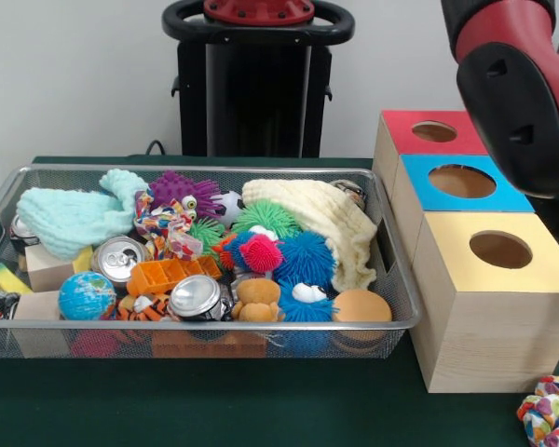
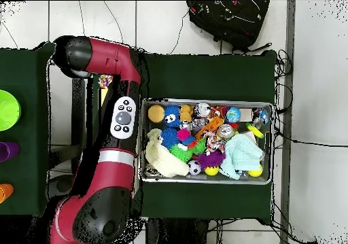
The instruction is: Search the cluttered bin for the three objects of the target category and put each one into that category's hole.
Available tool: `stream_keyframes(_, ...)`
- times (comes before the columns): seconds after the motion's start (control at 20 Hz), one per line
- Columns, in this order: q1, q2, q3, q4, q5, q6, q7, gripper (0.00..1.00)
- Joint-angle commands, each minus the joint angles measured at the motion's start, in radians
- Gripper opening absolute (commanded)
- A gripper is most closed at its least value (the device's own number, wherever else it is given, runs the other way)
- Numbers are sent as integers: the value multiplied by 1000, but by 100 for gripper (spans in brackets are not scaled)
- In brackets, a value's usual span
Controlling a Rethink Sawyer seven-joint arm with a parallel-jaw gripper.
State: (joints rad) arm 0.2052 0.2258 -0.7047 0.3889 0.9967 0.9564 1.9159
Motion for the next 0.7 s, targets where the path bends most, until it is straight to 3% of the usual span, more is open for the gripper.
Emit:
stream_keyframes(0.05, -18, 33, 64, 28, -12, 27, 275, 100)
stream_keyframes(0.25, -38, 54, 21, -31, 0, 67, 286, 100)
stream_keyframes(0.7, -63, 131, -4, -99, 21, 19, 289, 100)
